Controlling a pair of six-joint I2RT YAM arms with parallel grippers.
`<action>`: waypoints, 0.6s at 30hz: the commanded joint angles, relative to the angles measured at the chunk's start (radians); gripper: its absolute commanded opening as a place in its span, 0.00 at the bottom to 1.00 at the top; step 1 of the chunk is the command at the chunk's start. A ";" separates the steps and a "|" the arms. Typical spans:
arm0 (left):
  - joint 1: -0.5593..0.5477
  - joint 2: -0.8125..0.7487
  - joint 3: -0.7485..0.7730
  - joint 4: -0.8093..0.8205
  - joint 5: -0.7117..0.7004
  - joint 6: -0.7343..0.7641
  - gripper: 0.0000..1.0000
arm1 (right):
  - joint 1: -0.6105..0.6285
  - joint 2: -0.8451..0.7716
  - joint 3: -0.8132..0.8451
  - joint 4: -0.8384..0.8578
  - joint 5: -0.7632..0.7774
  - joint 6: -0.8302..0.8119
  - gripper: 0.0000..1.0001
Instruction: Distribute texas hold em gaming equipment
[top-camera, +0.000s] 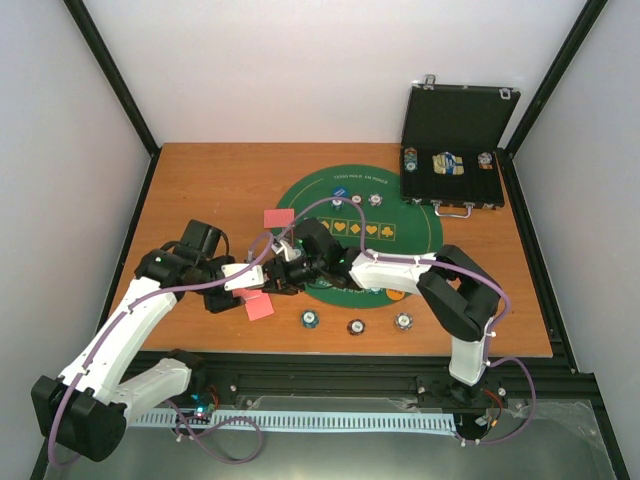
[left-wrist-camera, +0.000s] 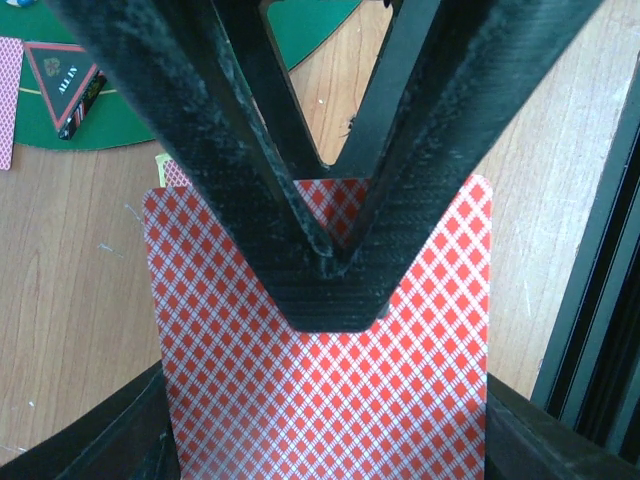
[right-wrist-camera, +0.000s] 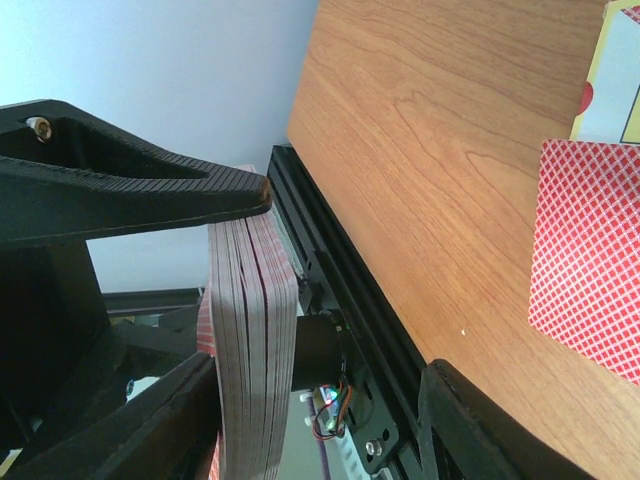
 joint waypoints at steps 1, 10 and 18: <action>-0.001 -0.019 0.041 0.008 0.013 0.022 0.32 | 0.011 0.007 0.037 -0.076 0.026 -0.009 0.55; -0.001 -0.018 0.040 0.003 0.012 0.024 0.31 | 0.026 0.040 0.080 -0.085 0.010 -0.007 0.58; -0.001 -0.023 0.038 0.002 0.007 0.025 0.31 | 0.035 0.081 0.118 -0.124 0.016 -0.027 0.57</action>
